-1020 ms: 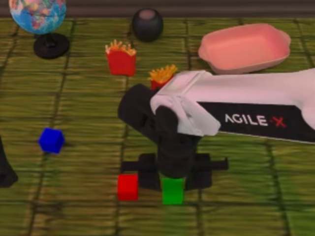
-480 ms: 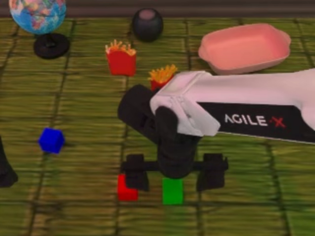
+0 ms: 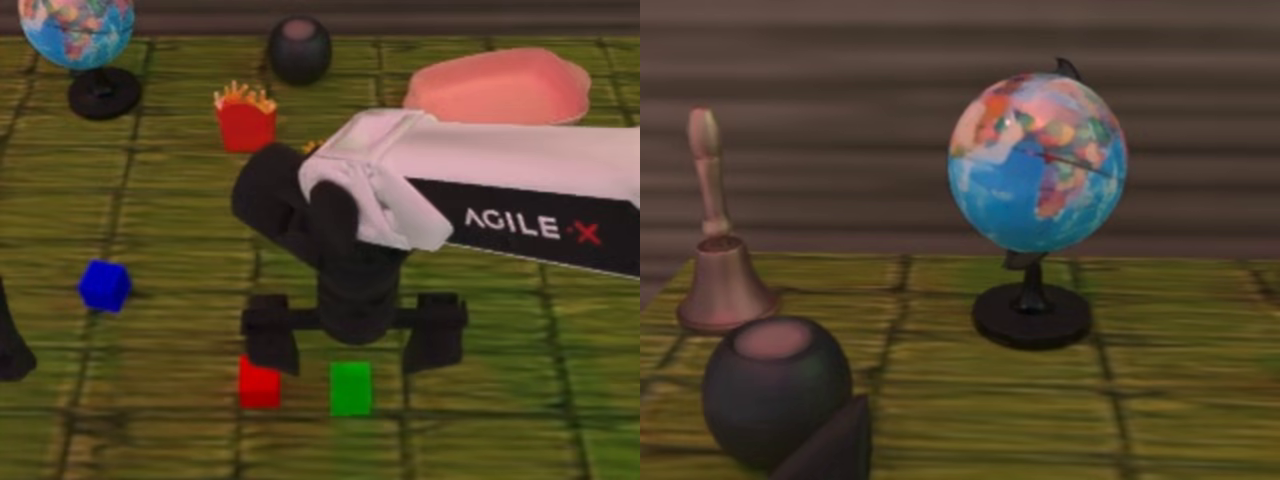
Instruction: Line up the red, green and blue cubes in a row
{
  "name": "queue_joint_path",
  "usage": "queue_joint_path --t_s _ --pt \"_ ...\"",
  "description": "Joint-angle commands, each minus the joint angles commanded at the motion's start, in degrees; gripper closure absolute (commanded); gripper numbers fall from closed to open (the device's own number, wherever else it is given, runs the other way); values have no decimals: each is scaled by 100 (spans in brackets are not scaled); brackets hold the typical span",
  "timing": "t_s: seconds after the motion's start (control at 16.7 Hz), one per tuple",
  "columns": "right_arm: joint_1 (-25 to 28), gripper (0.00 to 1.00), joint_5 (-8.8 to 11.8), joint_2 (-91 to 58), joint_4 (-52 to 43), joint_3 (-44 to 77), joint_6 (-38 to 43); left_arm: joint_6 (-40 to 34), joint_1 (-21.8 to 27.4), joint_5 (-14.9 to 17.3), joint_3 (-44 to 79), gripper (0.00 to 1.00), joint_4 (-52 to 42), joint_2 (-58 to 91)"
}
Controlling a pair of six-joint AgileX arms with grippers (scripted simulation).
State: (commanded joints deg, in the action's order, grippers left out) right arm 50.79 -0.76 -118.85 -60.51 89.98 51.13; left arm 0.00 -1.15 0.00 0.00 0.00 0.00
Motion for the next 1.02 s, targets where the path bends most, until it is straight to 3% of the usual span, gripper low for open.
queue_joint_path --t_s 0.24,0.6,1.02 --pt "31 0 3 228 -711 492 -20 0 0 0 0 0 0 0" --pt "-25 0 -22 284 -696 456 -59 2 7 2 45 0 -34 46" --pt "-897 0 -572 2365 335 -1110 -1085 79 190 6 1609 0 -1162 1842"
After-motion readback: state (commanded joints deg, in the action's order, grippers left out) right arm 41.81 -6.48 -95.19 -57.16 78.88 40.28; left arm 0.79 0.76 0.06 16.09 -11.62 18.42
